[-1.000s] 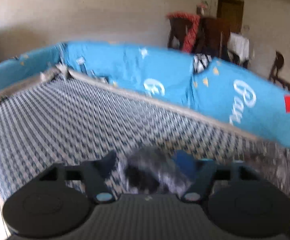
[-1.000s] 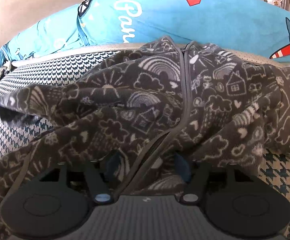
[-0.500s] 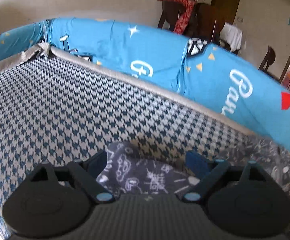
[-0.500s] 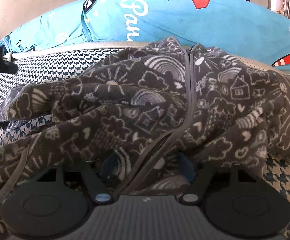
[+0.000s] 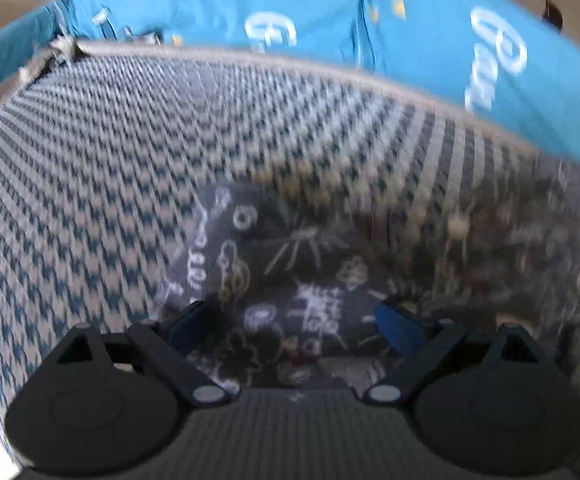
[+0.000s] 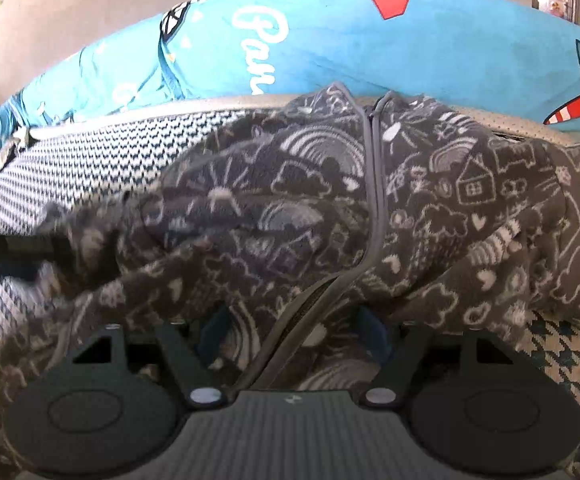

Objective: Fold clothes

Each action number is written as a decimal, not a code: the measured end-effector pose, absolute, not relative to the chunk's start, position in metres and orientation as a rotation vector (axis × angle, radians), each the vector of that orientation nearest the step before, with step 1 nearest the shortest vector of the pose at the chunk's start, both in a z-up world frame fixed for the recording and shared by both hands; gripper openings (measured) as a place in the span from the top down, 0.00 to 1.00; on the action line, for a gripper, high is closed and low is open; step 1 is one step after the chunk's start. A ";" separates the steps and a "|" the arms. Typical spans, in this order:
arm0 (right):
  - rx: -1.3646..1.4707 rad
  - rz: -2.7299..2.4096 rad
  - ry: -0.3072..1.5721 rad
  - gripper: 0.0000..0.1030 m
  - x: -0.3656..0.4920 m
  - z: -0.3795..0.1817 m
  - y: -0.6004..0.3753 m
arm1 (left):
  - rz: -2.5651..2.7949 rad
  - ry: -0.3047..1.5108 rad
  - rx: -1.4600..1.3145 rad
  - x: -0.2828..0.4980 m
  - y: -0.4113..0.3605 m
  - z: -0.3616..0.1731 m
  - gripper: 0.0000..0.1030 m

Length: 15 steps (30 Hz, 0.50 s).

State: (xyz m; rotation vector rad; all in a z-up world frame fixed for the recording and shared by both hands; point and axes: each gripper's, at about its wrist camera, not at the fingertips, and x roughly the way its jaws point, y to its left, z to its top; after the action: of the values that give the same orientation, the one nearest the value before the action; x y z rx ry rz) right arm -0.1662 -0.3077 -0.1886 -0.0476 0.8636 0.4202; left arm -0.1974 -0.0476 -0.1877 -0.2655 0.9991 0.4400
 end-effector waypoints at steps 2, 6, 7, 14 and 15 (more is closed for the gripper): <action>-0.027 0.419 0.858 0.31 -0.164 -0.185 -0.311 | 0.432 1.020 -0.183 -0.197 -0.059 -0.192 0.08; 0.028 0.432 0.844 0.31 -0.159 -0.178 -0.316 | 0.400 1.027 -0.174 -0.196 -0.065 -0.187 0.09; 0.039 0.436 0.838 0.31 -0.157 -0.176 -0.317 | 0.393 1.014 -0.208 -0.197 -0.062 -0.183 0.09; 0.068 0.423 0.805 0.31 -0.147 -0.168 -0.318 | 0.334 0.835 -0.325 -0.184 -0.048 -0.156 0.08; 0.070 0.419 0.806 0.31 -0.145 -0.168 -0.318 | 0.307 0.820 -0.349 -0.179 -0.048 -0.156 0.08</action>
State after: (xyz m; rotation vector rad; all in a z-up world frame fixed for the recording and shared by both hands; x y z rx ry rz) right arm -0.1450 -0.3176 -0.1682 0.0701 0.8064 0.4194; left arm -0.1789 -0.0483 -0.1555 -0.3494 0.8197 0.3070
